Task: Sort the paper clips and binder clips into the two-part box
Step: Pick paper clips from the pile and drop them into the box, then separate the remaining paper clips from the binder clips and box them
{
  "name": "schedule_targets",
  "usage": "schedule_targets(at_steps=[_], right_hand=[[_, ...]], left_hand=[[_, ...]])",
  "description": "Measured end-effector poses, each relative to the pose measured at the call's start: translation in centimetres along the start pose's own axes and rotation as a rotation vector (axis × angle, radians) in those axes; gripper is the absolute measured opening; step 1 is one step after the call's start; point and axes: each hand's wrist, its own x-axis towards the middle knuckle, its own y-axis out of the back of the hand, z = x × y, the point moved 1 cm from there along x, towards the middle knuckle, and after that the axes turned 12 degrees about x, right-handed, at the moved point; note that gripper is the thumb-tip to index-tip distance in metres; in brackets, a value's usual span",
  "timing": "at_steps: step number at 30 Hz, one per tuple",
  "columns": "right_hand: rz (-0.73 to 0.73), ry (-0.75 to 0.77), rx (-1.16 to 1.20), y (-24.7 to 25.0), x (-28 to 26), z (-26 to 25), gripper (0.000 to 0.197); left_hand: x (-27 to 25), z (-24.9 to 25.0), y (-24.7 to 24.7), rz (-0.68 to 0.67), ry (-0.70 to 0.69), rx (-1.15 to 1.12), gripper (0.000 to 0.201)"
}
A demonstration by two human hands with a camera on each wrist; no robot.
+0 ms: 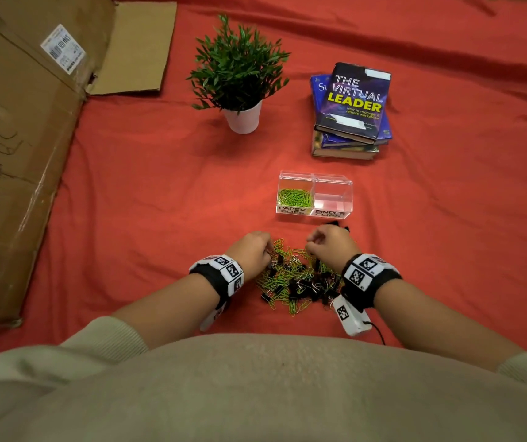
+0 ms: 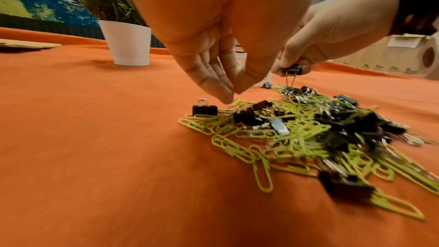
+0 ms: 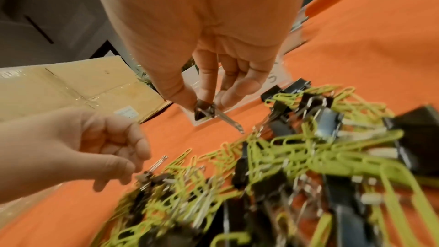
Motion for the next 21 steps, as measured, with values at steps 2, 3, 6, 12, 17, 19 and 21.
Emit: schedule_targets(at_steps=[2, 3, 6, 12, 17, 19, 21], right_hand=[[0.040, -0.006, -0.079, 0.7, 0.7, 0.3, 0.014], [0.054, 0.003, -0.146, 0.8, 1.0, 0.4, 0.019], [0.015, 0.132, -0.297, -0.4, 0.8, -0.2, 0.027], [-0.265, 0.281, -0.442, -5.5, 0.1, -1.7, 0.024], [-0.288, 0.214, -0.416, -5.7, 0.5, -1.1, 0.025], [-0.220, 0.186, -0.322, -4.7, 0.7, -0.7, 0.023], [-0.122, 0.162, -0.238, -3.5, 1.0, -0.3, 0.021]], left_hand=[[0.3, -0.2, 0.5, 0.030, 0.020, -0.030, 0.017], [0.4, -0.3, 0.6, 0.036, 0.027, -0.036, 0.016], [0.2, -0.2, 0.0, -0.002, 0.064, 0.011, 0.013], [-0.3, 0.8, -2.1, -0.017, 0.134, 0.052, 0.024], [-0.1, 0.3, -1.9, -0.016, 0.161, -0.057, 0.013], [0.0, 0.1, -1.5, 0.018, 0.178, -0.118, 0.012], [0.4, -0.1, -0.8, 0.075, 0.187, -0.175, 0.011]])
